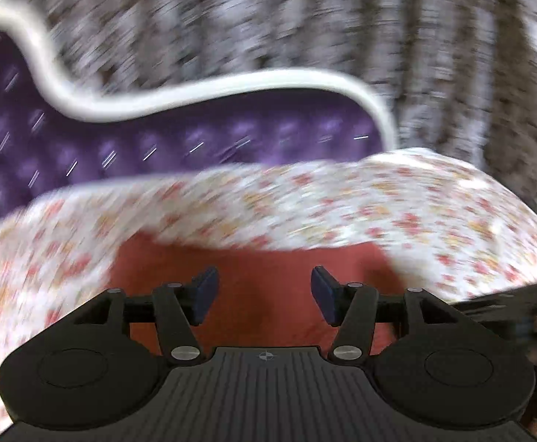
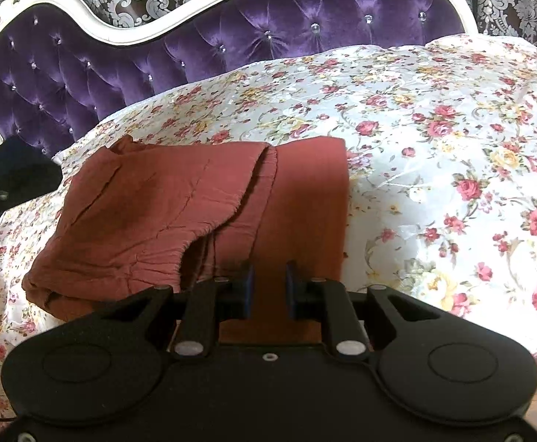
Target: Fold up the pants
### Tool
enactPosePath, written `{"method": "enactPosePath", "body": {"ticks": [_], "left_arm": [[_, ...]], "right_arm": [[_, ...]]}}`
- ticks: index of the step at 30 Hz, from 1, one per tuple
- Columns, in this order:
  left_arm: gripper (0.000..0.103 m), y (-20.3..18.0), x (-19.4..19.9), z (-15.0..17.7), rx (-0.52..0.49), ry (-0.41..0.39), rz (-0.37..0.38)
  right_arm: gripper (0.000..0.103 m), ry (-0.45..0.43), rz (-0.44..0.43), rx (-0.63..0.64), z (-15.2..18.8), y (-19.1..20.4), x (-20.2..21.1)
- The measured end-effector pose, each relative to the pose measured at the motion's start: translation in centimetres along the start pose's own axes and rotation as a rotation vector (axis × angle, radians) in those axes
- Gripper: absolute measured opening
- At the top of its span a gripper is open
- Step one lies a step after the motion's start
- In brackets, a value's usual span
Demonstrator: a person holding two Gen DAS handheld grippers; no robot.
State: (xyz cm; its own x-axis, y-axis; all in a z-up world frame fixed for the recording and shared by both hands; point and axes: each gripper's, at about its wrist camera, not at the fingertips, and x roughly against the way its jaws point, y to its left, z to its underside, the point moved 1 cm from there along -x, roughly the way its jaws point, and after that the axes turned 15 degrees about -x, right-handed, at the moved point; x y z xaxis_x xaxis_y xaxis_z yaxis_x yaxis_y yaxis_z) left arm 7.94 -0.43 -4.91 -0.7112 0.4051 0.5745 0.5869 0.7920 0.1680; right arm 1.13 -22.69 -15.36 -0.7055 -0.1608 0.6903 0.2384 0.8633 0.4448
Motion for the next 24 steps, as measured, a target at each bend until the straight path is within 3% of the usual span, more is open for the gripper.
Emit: {"method": "enactPosePath", "body": {"ticks": [3,6,8,10,15,21,22,24], "left_arm": [[0.054,3.5,-1.6,1.9,0.175,0.085,-0.002],[0.054,6.0,-3.2,3.7,0.292,0.173,0.004],[0.054,6.6,-4.2,4.8,0.315,0.219,0.02],[0.054,6.5,-4.8,5.4,0.299,0.253,0.03],[0.054,6.2,-4.7,5.3,0.263,0.243,0.025],[0.054,6.5,-4.4,5.9,0.273,0.225,0.037],[0.054,6.5,-4.5,5.9,0.271,0.223,0.036],[0.054,6.6,-4.5,5.8,0.268,0.218,0.036]], "right_arm": [[0.036,-0.044,-0.01,-0.015,-0.4,0.1,1.0],[0.042,-0.067,-0.079,-0.046,-0.8,0.5,1.6],[0.063,-0.061,-0.131,-0.069,-1.0,0.8,1.5],[0.073,-0.046,-0.156,-0.07,-1.0,1.3,1.0],[0.074,0.008,-0.102,-0.041,-0.7,2.2,-1.5],[0.076,0.08,-0.172,-0.12,-0.4,1.6,-3.3],[0.074,0.086,-0.186,-0.126,-0.4,1.6,-3.4],[0.06,0.094,-0.19,-0.143,-0.6,1.5,-3.7]]}}
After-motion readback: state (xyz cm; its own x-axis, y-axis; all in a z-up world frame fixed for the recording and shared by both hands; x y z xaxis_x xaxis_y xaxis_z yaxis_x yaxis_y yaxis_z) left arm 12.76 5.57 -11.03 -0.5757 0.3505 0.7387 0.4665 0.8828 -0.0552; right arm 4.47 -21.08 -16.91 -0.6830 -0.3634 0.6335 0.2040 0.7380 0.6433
